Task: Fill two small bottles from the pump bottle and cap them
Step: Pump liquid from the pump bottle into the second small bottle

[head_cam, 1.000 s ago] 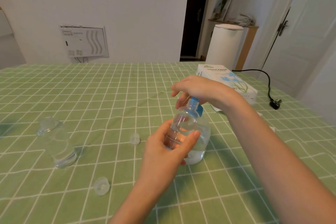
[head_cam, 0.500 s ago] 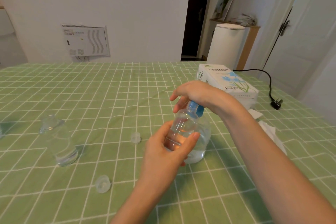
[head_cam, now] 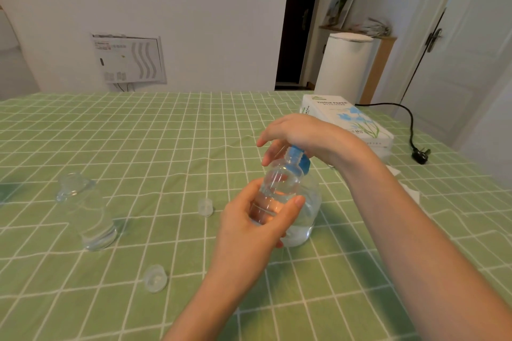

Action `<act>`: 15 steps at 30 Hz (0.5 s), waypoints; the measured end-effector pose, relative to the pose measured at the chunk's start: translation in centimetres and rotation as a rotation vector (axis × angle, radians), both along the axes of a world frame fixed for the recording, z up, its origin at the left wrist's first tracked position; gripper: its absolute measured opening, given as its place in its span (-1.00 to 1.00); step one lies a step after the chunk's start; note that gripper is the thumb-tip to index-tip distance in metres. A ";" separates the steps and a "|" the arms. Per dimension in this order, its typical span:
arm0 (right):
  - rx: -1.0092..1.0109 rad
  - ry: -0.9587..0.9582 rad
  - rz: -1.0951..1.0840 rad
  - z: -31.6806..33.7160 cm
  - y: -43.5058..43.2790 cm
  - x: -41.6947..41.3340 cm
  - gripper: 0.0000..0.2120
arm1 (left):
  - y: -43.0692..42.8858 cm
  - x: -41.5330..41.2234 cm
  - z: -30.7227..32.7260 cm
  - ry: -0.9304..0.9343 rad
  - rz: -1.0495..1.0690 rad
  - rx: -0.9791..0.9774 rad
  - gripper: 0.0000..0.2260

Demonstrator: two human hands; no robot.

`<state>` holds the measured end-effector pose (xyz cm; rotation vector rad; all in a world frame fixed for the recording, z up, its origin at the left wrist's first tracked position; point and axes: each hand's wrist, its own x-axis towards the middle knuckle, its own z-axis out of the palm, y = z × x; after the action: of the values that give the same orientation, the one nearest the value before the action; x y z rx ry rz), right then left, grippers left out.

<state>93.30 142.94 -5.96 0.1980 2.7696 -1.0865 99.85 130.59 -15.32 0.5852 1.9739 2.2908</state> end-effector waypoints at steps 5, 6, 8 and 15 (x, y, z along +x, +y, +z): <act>-0.086 -0.022 -0.033 -0.9 0.2 0.0 -0.75 | -0.1 0.0 -0.4 -0.003 0.014 -0.035 -0.88; -0.085 -0.023 -0.039 -1.0 0.2 -0.1 -0.75 | -0.2 0.0 -0.4 -0.003 0.019 -0.039 -0.87; -0.076 -0.010 -0.040 -1.1 0.1 -0.1 -0.75 | -0.2 0.0 -0.5 -0.003 0.024 -0.047 -0.86; 0.098 0.114 0.020 0.5 0.5 -0.2 -0.64 | -0.1 0.1 0.4 -0.002 -0.002 -0.016 -0.80</act>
<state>93.14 143.45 -5.47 0.1229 2.9224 -0.9869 99.96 130.44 -14.92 0.5828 1.9883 2.2709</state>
